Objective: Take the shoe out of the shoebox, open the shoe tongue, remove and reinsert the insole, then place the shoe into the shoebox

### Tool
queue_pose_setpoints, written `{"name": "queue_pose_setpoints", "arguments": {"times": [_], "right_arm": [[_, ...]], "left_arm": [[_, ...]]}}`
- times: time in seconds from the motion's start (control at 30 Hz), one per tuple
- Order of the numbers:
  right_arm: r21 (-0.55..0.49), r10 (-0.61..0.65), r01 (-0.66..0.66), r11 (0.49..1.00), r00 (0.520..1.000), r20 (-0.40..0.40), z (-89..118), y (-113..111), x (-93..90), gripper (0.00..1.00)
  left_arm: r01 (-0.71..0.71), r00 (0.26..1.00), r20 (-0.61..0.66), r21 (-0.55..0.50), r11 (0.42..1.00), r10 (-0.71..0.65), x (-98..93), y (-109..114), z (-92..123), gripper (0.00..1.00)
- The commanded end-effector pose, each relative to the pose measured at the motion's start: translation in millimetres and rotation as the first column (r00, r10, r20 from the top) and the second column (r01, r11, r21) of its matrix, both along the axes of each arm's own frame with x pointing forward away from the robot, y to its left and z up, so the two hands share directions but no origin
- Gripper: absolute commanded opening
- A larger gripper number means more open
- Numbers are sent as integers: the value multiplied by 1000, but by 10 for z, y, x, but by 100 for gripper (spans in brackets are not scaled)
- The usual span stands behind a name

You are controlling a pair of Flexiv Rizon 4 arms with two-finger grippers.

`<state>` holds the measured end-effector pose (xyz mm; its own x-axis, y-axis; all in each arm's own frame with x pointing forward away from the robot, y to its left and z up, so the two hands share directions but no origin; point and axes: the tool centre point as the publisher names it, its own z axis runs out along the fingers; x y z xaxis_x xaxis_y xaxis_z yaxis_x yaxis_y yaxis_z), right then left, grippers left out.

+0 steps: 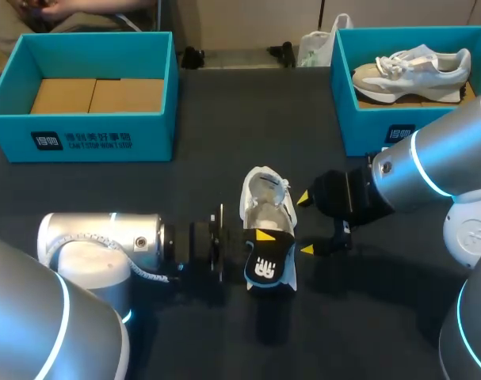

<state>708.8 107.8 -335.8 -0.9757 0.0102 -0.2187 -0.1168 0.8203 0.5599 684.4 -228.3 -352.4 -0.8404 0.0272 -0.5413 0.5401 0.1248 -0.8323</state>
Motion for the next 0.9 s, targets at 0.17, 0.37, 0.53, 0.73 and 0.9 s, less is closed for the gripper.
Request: {"name": "queue_pose_setpoints", "arguments": {"times": [0.17, 0.37, 0.53, 0.73, 0.9], "right_arm": [[-1, -1, 1, 1000, 1000, 2, -4, 5, -8, 100], [-1, -1, 1, 1000, 1000, 2, -4, 5, -8, 100], [-1, -1, 1, 1000, 1000, 2, -4, 5, -8, 100], [-1, -1, 1, 1000, 1000, 2, -4, 5, -8, 100], [-1, -1, 1, 1000, 1000, 2, -4, 5, -8, 100]], "left_arm": [[-1, 1000, 1, 21, 1000, 1, 96, -19, -109, 0], [-6, 1000, -2, 3, 1000, 6, 59, -21, 20, 0], [0, 1000, -5, 7, 1000, 0, 12, -21, 85, 7], [7, 1000, -15, 4, 1000, -7, -25, -28, 129, 12], [10, 1000, -23, 7, 1000, -10, -46, -30, 139, 21]]}}
